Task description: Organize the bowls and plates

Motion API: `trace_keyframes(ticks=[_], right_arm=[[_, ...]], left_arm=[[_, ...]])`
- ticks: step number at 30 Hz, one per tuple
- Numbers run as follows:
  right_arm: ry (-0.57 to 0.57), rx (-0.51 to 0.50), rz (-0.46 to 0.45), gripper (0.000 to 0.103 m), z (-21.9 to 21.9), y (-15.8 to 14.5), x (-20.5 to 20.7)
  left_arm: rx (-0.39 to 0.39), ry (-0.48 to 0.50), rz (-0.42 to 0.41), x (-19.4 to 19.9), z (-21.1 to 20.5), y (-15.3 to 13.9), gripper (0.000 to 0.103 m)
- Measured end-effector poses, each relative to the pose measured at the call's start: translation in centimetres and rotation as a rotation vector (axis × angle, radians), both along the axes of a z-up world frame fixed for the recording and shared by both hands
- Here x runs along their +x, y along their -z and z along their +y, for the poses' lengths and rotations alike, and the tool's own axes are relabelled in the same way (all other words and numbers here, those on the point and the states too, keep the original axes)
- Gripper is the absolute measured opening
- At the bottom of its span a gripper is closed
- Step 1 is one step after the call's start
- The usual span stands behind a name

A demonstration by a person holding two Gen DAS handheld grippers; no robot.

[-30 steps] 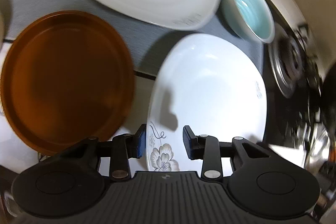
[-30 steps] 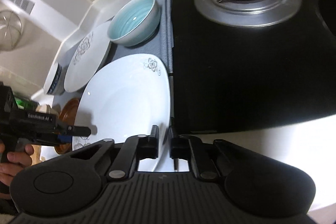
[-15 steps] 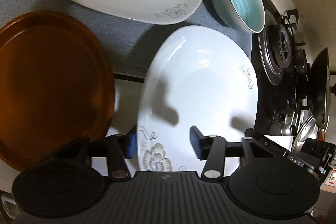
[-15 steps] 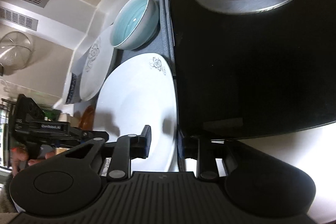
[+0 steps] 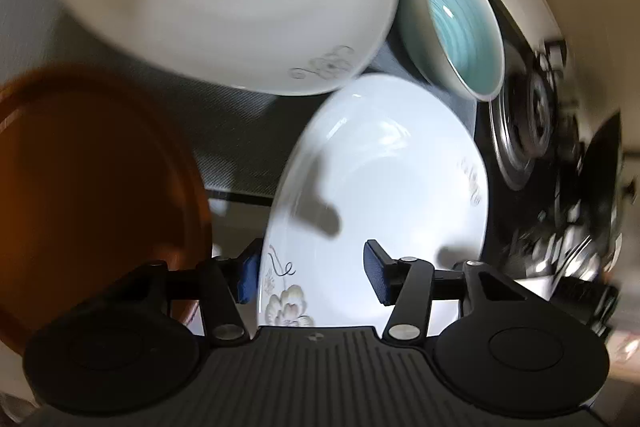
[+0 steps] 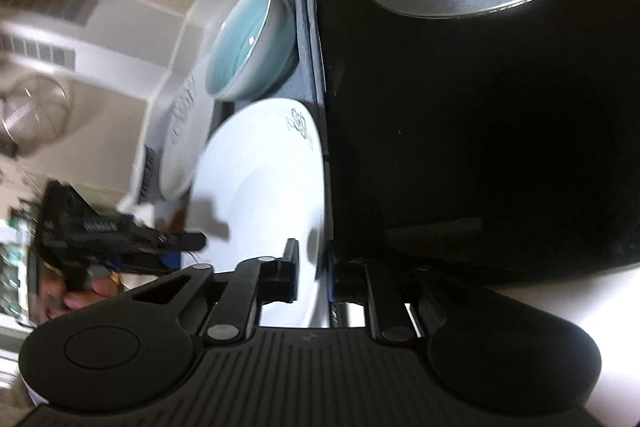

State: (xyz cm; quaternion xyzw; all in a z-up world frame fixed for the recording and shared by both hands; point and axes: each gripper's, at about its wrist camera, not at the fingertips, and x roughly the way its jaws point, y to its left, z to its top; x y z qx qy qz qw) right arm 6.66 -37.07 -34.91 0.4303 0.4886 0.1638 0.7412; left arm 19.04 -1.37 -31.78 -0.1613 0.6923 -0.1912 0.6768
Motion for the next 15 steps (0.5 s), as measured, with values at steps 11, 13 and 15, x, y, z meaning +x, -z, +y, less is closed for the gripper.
trace_keyframes(ticks=[11, 13, 15], right_arm=[[0.025, -0.026, -0.039, 0.019, -0.8, -1.1, -0.3], [0.020, -0.024, -0.033, 0.020, -0.8, -1.0, -0.1], [0.010, -0.018, -0.027, 0.022, -0.6, -0.7, 0.2]], left_arm=[[0.129, 0.110, -0.223, -0.2, -1.5, -2.8, 0.044], [0.127, 0.103, -0.182, 0.4, -1.6, -1.4, 0.044], [0.091, 0.118, -0.217, 0.5, -2.2, -2.0, 0.056]])
